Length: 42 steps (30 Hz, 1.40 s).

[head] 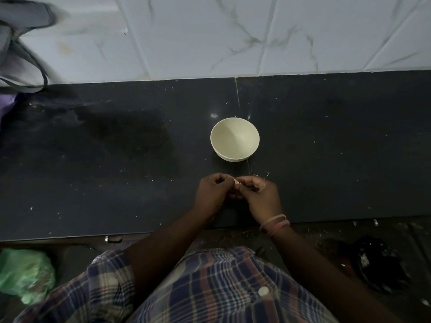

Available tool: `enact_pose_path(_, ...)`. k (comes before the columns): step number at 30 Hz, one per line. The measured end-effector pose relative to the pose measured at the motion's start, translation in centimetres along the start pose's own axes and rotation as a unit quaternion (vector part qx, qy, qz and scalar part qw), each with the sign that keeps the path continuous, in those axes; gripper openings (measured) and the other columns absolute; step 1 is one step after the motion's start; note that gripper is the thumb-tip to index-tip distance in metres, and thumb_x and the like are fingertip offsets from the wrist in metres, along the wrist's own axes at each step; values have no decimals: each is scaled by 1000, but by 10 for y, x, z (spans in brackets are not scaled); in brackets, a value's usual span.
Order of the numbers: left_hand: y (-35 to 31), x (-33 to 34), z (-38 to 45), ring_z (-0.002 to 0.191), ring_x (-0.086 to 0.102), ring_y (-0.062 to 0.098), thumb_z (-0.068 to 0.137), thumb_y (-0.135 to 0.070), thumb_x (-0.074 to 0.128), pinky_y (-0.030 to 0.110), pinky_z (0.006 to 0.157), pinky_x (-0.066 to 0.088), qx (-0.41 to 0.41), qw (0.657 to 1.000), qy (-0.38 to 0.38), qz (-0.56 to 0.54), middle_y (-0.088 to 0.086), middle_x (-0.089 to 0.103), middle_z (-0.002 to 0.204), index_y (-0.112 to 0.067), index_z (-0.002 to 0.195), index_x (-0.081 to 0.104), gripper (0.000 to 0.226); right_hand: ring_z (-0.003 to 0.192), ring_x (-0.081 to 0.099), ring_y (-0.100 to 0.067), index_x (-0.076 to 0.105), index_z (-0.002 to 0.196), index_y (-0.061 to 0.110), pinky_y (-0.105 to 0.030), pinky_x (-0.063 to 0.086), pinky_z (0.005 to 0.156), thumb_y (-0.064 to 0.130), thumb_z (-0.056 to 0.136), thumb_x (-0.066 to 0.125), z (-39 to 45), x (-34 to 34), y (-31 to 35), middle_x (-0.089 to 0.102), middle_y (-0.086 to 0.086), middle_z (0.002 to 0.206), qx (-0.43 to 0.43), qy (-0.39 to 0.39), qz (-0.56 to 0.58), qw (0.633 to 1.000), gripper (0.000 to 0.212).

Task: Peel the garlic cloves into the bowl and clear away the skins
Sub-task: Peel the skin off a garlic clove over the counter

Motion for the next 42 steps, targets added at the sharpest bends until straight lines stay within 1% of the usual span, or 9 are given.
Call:
enact_pose_path(4, -5, -2, 0, 63, 71, 18, 89, -10, 64, 28, 59, 58, 30, 998, -4, 55, 9, 75, 72, -5, 85, 76, 13, 80, 73, -27, 76, 92, -1, -36, 61, 73, -6, 84, 70, 1, 4, -2, 76, -17, 85, 25, -23, 40, 999, 12)
enact_pose_path(7, -5, 1, -1, 67, 75, 24, 89, -10, 65, 34, 64, 61, 33, 999, -11, 29, 12, 76, 74, -6, 83, 78, 15, 74, 73, -29, 76, 88, -2, -33, 61, 66, -9, 83, 69, 2, 4, 0, 75, -17, 80, 36, -36, 62, 997, 12)
enact_pose_path(10, 0, 6, -1, 59, 69, 17, 90, -9, 64, 28, 57, 56, 28, 999, -29, 23, 13, 74, 70, -6, 79, 79, 19, 68, 71, -28, 75, 85, -1, -32, 60, 61, -10, 82, 69, 3, 0, -2, 73, -17, 75, 64, -49, 89, 993, 11)
enact_pose_path(12, 5, 10, 2, 65, 70, 22, 89, -9, 64, 36, 65, 60, 17, 1000, -16, 6, 15, 75, 74, -9, 79, 80, 19, 66, 70, -28, 74, 86, -2, -32, 60, 61, -9, 84, 68, 4, -2, -4, 73, -18, 75, 79, -42, 103, 991, 10)
enact_pose_path(16, 15, 17, 4, 81, 69, 33, 92, -3, 62, 47, 83, 58, -32, 993, 34, -112, 25, 74, 91, 6, 97, 76, 17, 73, 72, -31, 70, 97, -8, -36, 62, 71, -8, 88, 63, 5, -7, -9, 73, -24, 86, 102, 2, 140, 985, 12)
enact_pose_path(19, 18, 21, 3, 73, 68, 25, 94, -1, 59, 33, 69, 58, -63, 985, 50, -152, 20, 72, 83, 7, 96, 74, 17, 83, 70, -37, 69, 104, -6, -47, 60, 82, -4, 89, 65, 5, -12, -15, 72, -29, 97, 102, 10, 110, 989, 16)
enact_pose_path(25, 27, 20, -2, 61, 62, 13, 95, -6, 57, 20, 54, 48, -114, 986, 46, -115, 8, 68, 70, -2, 89, 72, 17, 63, 67, -13, 70, 88, 10, -21, 56, 58, -2, 91, 63, 1, -10, -19, 72, -7, 78, 89, 11, 53, 995, 14)
enact_pose_path(33, 40, 13, -5, 61, 61, 12, 94, -7, 63, 22, 55, 51, -133, 983, 12, -127, 9, 65, 72, 3, 98, 69, 13, 63, 53, -11, 60, 88, 13, -21, 45, 57, 6, 99, 53, -3, -2, -35, 58, -2, 71, 245, -7, 241, 939, 15)
enact_pose_path(42, 36, -10, 3, 74, 72, 21, 89, -7, 74, 29, 69, 61, -99, 988, -94, -78, 18, 74, 87, 2, 95, 73, 11, 70, 62, -16, 67, 98, 7, -21, 56, 59, 3, 98, 55, -2, -2, -27, 65, -9, 84, 206, -12, 216, 954, 12)
Point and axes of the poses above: each hand's wrist, its own z-axis towards the middle knuckle, its own x-axis out of the palm, y = z × x, the point moved 7 cm from there along z, towards the middle knuckle
